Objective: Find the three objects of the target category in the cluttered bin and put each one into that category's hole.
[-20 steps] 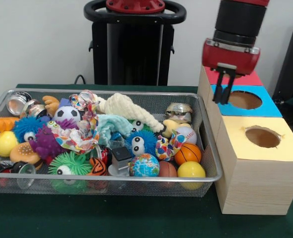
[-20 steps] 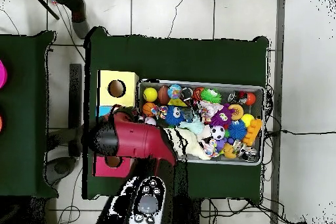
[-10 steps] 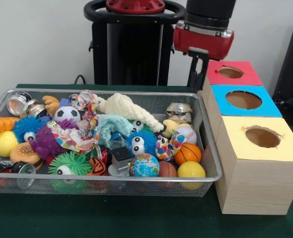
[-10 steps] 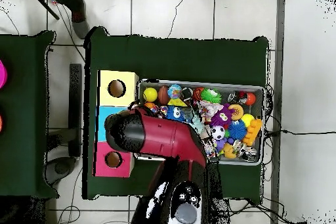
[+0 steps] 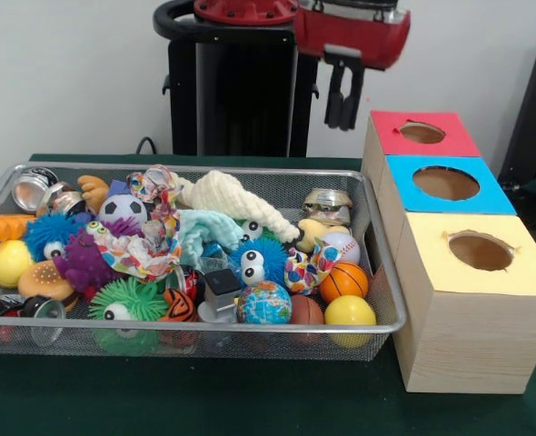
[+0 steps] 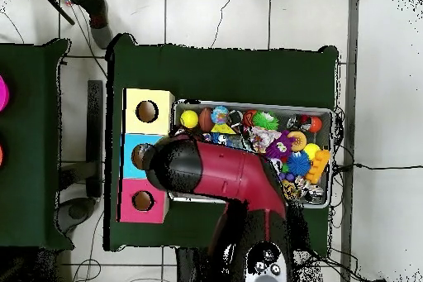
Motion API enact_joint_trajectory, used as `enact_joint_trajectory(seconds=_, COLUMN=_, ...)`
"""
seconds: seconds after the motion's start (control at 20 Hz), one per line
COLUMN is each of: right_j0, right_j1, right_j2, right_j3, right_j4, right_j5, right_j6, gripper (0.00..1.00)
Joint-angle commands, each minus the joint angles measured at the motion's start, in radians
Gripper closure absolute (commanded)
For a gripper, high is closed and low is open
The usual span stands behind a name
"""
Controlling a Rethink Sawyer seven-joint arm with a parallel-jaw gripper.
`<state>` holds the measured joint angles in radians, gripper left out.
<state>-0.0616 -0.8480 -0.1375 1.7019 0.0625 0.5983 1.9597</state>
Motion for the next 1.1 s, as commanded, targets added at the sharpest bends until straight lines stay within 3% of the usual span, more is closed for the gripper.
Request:
enact_joint_trajectory(seconds=0.05, right_j0=-0.109, right_j1=-0.079, right_j2=0.128, right_j3=-0.035, right_j4=-0.042, right_j5=0.248, right_j6=-0.194, gripper=1.0)
enact_joint_trajectory(seconds=0.45, right_j0=-0.217, right_j1=-0.06, right_j2=0.203, right_j3=-0.061, right_j4=-0.09, right_j5=0.265, right_j6=-0.229, gripper=1.0)
enact_joint_trajectory(seconds=1.1, right_j0=-0.262, right_j1=-0.081, right_j2=0.274, right_j3=-0.028, right_j4=-0.141, right_j5=0.253, right_j6=-0.184, gripper=1.0)
